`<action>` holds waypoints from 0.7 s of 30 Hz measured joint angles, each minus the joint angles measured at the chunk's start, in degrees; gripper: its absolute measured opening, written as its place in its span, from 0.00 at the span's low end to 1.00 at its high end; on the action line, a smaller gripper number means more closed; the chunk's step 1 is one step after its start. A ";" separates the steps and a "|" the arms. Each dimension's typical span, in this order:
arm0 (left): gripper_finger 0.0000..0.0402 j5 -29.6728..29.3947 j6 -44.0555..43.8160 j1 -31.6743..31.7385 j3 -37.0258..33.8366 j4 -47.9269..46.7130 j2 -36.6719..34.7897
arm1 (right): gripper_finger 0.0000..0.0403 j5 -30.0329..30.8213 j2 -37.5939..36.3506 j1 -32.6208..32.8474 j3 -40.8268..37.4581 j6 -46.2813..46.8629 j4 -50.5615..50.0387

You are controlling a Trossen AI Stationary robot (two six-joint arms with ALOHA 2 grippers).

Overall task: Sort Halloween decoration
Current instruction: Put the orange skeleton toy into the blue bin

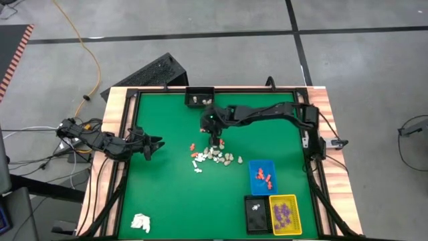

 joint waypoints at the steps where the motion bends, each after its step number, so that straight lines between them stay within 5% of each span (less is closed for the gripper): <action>1: 0.47 0.00 0.00 -0.01 0.00 -0.01 0.00 | 0.04 0.06 -1.33 0.22 0.00 0.36 -1.09; 11: 0.47 0.15 -0.50 0.00 0.00 0.05 0.01 | 0.04 0.10 -15.89 4.23 0.00 7.24 -20.79; 21: 0.47 0.17 -1.03 -0.02 0.00 0.02 0.02 | 0.04 0.10 -25.51 13.67 0.00 24.30 -44.28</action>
